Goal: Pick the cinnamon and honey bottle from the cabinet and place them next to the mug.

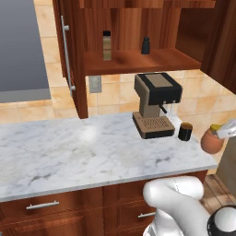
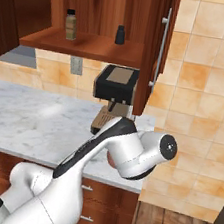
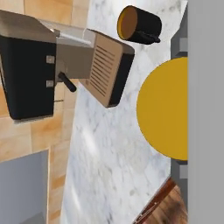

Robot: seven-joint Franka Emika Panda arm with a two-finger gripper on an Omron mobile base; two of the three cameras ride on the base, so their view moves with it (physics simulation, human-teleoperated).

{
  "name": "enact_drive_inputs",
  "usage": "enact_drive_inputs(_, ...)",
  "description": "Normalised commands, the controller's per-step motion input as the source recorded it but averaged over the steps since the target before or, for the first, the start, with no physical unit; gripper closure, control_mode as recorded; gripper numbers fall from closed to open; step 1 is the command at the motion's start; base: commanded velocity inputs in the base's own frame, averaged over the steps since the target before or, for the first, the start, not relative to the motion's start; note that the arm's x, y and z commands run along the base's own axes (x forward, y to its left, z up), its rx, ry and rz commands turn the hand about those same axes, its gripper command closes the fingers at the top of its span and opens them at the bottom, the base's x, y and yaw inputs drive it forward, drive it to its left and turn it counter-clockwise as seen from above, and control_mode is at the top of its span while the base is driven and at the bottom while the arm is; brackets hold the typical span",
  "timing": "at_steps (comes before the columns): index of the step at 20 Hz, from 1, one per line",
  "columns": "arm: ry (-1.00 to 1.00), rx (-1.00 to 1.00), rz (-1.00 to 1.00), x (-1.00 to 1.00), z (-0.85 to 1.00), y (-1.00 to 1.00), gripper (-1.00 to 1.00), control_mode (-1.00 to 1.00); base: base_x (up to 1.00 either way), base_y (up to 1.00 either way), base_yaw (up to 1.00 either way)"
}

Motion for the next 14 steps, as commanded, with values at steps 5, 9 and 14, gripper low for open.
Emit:
enact_drive_inputs(5, 0.08, 0.00, 0.05, 0.28, -0.35, -0.09, 1.00, -1.00, 0.00, 0.00, 0.00)
enact_drive_inputs(9, 0.07, 0.00, 0.02, 0.37, -0.42, -0.04, 1.00, -1.00, 0.00, 0.00, 0.00)
enact_drive_inputs(14, 0.03, 0.00, 0.00, 0.39, -0.38, -0.07, 1.00, -1.00, 0.00, 0.00, 0.00)
